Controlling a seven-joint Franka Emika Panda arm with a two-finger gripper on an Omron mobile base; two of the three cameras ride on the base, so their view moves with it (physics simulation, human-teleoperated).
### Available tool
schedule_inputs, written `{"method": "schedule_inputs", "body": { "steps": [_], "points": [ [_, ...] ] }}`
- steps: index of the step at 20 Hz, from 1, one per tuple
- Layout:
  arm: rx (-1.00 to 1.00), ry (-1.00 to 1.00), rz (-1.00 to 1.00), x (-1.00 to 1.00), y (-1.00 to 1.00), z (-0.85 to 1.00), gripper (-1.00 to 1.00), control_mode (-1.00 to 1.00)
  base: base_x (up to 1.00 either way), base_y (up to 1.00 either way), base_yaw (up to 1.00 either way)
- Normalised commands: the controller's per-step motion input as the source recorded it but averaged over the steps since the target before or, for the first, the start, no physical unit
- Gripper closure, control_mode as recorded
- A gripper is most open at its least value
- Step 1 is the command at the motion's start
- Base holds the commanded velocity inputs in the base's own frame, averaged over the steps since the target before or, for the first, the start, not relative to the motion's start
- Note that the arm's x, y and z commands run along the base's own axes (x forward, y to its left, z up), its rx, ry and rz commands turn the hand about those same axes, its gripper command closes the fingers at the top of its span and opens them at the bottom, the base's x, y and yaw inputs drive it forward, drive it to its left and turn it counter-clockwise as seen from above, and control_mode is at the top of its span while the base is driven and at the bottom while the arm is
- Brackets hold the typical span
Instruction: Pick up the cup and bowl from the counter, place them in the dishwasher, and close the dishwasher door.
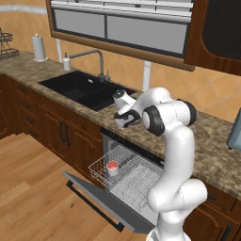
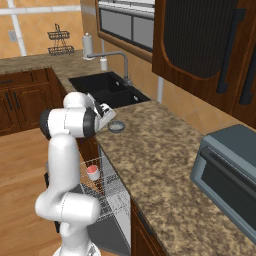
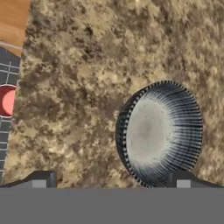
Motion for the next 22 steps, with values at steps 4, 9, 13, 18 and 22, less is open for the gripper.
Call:
{"method": "schedule_inputs", "body": {
  "steps": [4,9,13,18,22],
  "points": [
    [0.0,0.01,0.0,0.24,-0.07,-0.31,-1.0,-1.0,0.0,0.0,0.0],
    [0.0,0.0,0.0,0.2,-0.06,-0.19,-1.0,-1.0,0.0,0.0,0.0],
    [0.0,0.0,0.0,0.19,-0.06,-0.2,-1.0,-1.0,0.0,0.0,0.0],
    [0.0,0.0,0.0,0.09,-0.06,-0.13,1.0,-1.0,0.0,0.0,0.0],
    [0.0,0.0,0.0,-0.01,0.0,-0.02,1.0,-1.0,0.0,0.0,0.0]
  ]
}}
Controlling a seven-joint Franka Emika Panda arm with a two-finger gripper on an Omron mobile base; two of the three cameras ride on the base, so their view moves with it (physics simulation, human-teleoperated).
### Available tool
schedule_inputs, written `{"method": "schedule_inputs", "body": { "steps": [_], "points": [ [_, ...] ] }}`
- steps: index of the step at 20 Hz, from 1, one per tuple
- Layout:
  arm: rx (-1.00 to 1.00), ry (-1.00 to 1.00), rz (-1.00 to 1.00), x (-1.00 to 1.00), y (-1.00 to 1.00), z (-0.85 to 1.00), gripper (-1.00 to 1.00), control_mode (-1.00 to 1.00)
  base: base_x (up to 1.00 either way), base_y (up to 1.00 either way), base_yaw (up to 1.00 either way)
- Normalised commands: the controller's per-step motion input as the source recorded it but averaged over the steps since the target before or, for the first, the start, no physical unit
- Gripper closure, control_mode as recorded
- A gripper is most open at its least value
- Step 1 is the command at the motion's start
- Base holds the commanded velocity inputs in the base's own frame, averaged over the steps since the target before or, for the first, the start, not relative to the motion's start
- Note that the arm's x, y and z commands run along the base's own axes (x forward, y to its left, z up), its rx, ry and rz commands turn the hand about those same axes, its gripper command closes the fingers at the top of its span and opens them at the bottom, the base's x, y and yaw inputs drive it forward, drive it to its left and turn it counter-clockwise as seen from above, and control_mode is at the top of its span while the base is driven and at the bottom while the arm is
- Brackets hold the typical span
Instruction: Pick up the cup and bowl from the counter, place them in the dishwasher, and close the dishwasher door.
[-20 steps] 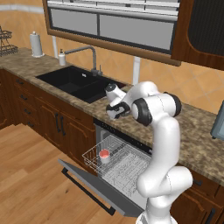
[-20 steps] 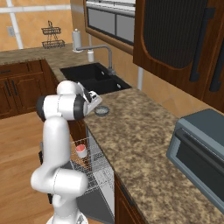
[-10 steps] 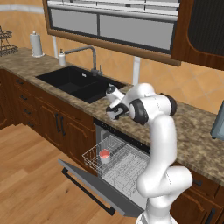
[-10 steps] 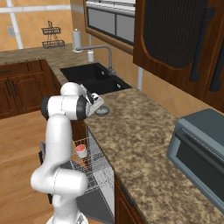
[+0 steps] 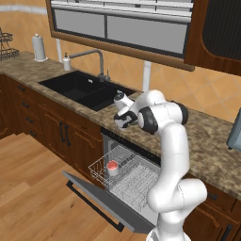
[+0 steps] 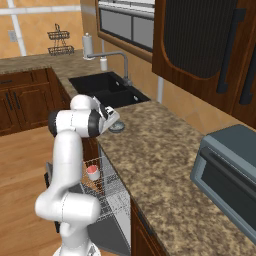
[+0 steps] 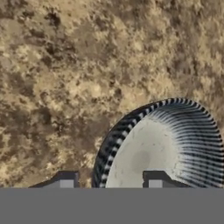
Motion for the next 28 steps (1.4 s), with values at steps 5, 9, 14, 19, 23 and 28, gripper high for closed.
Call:
{"method": "schedule_inputs", "body": {
  "steps": [5,9,14,19,23,28],
  "points": [
    [0.0,0.0,0.0,-0.14,-0.02,-0.01,1.0,-1.0,0.0,0.0,0.0],
    [0.0,-0.08,0.0,-0.75,-0.03,0.11,1.0,-1.0,0.0,0.0,0.0],
    [0.07,-0.17,0.0,-1.0,0.0,0.34,1.0,-1.0,0.0,0.0,0.0],
    [0.09,-0.03,0.0,-1.0,0.0,0.26,1.0,-1.0,0.0,0.0,0.0],
    [0.07,0.15,-0.05,-1.0,0.11,0.08,1.0,-1.0,0.0,0.0,0.0],
    [0.01,0.26,-0.07,-1.0,0.5,-0.03,1.0,-1.0,0.0,0.0,0.0]
  ]
}}
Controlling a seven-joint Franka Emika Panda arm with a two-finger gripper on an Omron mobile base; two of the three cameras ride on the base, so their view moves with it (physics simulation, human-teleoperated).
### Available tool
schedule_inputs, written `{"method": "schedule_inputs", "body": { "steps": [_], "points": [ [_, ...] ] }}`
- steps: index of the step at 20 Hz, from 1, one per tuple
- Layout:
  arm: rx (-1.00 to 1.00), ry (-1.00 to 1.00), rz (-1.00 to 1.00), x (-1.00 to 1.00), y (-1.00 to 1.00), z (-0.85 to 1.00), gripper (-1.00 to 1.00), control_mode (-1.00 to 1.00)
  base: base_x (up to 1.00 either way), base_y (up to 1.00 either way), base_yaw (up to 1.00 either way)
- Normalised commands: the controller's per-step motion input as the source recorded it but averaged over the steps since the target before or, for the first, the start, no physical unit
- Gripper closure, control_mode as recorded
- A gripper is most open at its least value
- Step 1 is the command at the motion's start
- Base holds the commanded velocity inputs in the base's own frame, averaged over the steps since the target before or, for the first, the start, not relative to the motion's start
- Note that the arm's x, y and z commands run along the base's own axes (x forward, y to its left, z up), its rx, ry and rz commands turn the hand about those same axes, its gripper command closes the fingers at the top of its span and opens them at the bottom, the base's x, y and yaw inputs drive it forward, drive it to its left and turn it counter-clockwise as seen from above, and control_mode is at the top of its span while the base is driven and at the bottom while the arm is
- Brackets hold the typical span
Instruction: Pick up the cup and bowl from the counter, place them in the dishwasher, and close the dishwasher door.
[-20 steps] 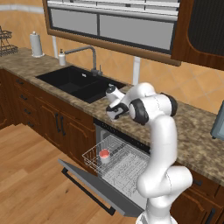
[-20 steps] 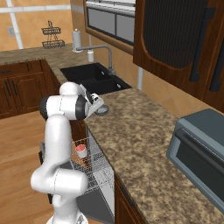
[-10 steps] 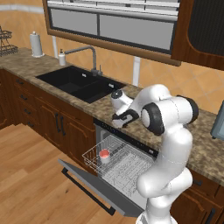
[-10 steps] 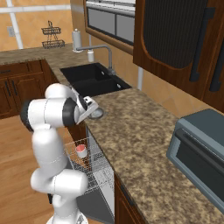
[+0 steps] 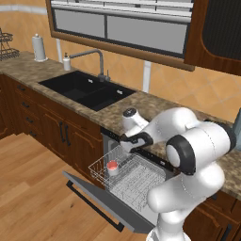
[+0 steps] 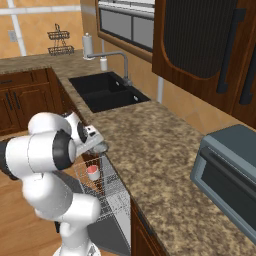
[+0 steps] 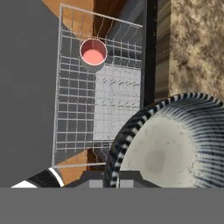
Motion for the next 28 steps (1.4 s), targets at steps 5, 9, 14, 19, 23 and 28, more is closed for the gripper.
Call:
{"method": "schedule_inputs", "body": {
  "steps": [5,9,14,19,23,28],
  "points": [
    [0.0,0.36,0.0,-0.37,0.61,-0.58,1.0,-1.0,0.0,0.0,0.0],
    [0.0,0.37,0.0,0.17,0.59,-0.91,1.0,-1.0,0.0,0.0,0.0],
    [0.0,0.19,0.0,0.43,0.26,-0.98,1.0,-1.0,0.0,0.0,0.0],
    [0.0,0.0,0.0,0.18,0.0,-0.97,1.0,-1.0,0.0,0.0,0.0],
    [0.0,-0.01,0.0,0.18,0.0,-0.73,1.0,-1.0,0.0,0.0,0.0],
    [0.0,-0.01,0.0,0.44,0.0,-0.58,1.0,-1.0,0.0,0.0,0.0]
  ]
}}
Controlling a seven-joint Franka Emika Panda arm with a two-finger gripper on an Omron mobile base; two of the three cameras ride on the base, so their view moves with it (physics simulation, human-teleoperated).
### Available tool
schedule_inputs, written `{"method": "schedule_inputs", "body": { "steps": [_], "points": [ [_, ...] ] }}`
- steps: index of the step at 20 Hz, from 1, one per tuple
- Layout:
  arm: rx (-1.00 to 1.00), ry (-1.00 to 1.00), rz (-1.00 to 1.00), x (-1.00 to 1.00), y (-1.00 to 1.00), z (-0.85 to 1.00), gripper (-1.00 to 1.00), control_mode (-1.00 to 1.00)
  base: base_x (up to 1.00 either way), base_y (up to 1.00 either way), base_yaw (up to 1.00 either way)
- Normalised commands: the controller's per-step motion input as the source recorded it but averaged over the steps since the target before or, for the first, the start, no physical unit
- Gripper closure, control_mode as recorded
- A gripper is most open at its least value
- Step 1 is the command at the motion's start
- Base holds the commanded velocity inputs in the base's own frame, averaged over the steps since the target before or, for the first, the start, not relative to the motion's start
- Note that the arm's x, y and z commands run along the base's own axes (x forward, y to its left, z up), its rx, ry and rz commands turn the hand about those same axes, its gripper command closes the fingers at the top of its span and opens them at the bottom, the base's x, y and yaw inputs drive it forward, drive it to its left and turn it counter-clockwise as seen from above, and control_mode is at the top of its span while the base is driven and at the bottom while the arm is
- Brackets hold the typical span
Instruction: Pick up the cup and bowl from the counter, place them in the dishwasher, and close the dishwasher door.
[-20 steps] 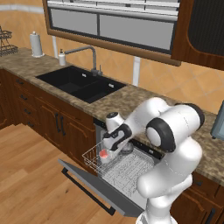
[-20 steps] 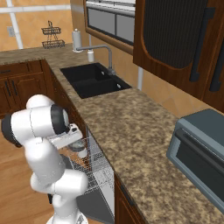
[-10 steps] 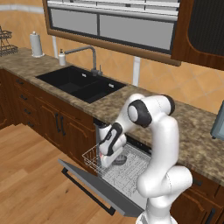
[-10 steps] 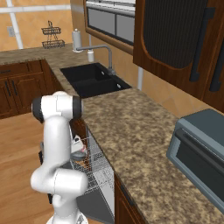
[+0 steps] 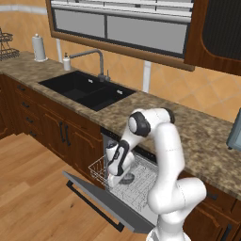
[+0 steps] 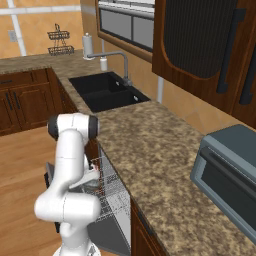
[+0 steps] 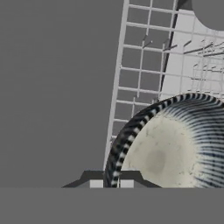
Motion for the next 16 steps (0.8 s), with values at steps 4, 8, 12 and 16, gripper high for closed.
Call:
{"method": "schedule_inputs", "body": {
  "steps": [4,8,12,16],
  "points": [
    [0.0,-0.04,0.0,0.24,0.0,-0.59,1.0,-1.0,0.0,0.0,0.0],
    [0.0,-0.03,0.0,0.28,0.0,-0.44,1.0,-1.0,0.0,0.0,0.0],
    [0.0,-0.05,0.0,0.31,0.0,-0.27,1.0,-1.0,0.0,0.0,0.0],
    [0.0,-0.02,0.0,0.24,0.0,-0.4,1.0,-1.0,0.0,0.0,0.0]
  ]
}}
